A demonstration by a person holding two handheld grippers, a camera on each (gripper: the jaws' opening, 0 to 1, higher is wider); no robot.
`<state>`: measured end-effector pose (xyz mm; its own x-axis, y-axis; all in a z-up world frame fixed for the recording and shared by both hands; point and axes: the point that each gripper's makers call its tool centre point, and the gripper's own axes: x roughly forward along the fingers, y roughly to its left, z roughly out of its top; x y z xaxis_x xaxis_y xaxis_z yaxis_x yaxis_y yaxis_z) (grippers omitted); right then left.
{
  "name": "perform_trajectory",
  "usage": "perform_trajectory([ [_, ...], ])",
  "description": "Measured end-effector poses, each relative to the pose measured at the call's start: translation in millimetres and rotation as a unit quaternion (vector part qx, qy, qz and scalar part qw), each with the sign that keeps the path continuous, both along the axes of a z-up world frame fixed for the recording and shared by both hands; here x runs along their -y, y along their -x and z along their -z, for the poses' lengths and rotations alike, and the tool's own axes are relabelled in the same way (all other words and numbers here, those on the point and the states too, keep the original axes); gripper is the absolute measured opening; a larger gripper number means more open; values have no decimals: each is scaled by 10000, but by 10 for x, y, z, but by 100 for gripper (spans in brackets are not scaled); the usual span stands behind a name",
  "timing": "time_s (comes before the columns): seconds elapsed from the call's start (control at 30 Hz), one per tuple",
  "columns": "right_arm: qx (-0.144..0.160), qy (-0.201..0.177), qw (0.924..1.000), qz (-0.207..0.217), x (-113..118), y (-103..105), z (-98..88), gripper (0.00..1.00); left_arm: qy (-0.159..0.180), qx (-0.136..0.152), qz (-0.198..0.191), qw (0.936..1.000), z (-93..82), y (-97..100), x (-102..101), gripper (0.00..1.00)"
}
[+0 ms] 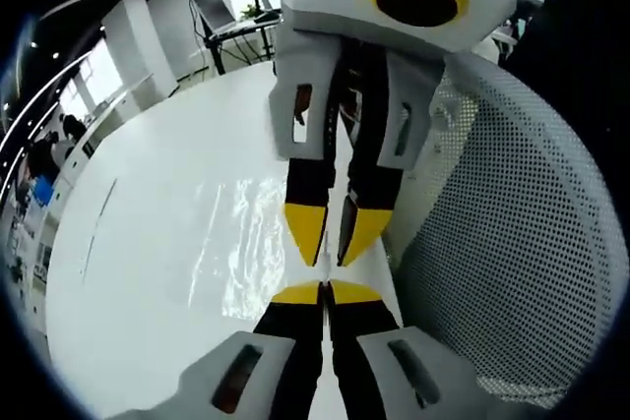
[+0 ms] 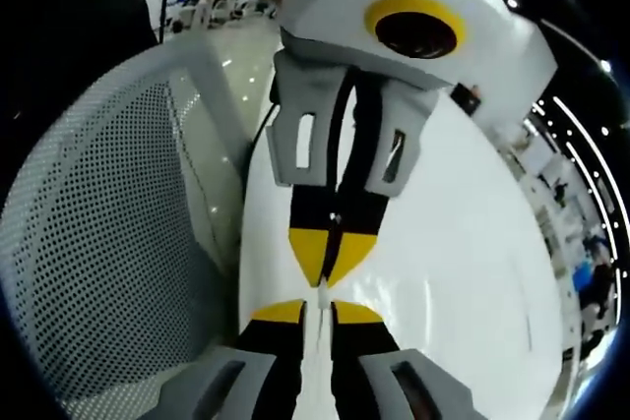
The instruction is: Open the resealable bag by pulling the two sides of the seal apart until the entire bag opening is separated and visibly accessible.
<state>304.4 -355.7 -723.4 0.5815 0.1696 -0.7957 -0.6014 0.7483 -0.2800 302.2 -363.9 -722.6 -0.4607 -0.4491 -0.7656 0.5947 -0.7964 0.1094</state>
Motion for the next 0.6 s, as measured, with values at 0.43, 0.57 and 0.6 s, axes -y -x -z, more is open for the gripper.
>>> perform_trajectory([
  [0.43, -71, -32, 9999, -108, -58, -37, -8, 2, -46, 102, 104, 9999, 10, 36, -15, 0],
  [0.57, -87, -128, 9999, -60, -77, -33, -13, 0, -43, 89, 51, 9999, 5, 28, -25, 0],
  [0.6, -88, -173, 9998, -30, -77, -36, -18, 0, 15, 129, 66, 9999, -1, 27, -27, 0],
])
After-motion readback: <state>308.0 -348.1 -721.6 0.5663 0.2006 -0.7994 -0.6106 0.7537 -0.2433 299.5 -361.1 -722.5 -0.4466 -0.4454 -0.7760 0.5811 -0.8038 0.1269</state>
